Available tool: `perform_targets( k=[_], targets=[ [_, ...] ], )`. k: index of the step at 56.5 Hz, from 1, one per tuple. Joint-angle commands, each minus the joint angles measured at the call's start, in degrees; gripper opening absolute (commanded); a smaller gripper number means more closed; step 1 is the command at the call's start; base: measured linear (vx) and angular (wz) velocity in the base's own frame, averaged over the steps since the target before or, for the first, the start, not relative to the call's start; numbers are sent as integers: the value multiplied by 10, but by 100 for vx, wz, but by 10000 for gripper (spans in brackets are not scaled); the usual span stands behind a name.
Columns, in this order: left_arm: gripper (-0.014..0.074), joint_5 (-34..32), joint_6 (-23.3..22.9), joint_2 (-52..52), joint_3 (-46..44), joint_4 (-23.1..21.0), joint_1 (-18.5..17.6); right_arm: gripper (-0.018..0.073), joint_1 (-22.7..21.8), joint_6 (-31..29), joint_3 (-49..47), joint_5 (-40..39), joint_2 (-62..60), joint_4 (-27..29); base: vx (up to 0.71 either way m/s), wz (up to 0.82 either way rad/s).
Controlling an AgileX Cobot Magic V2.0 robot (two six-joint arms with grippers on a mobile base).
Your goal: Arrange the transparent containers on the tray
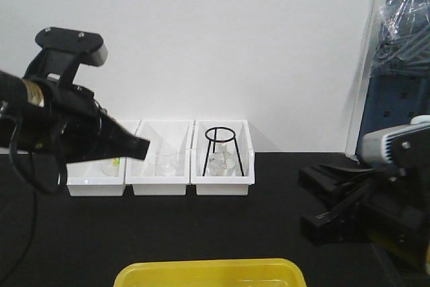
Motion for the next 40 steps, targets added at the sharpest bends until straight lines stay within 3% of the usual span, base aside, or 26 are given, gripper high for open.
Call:
perform_targets(
  k=[1,13,20,28,40],
  targets=[
    [-8,-93,15,-60,65,-6,-19,-12,0,8,-16,5,-51,-11,0,0],
    [-8,-260,16,-199,295,-25,-56,-11,0,8,-16,17,-112,-11,0,0],
    [-8,-325,16,-269,397,-41,-60,-11,0,8,-16,18,-118,-11,0,0],
    [-8,-368,16,-322,467,-45,-60,-11,0,8,-16,18,-118,-11,0,0],
    [-8,-362,16,-345,498,-45,-60,-11,0,8,-16,18,-118,-11,0,0]
  ],
)
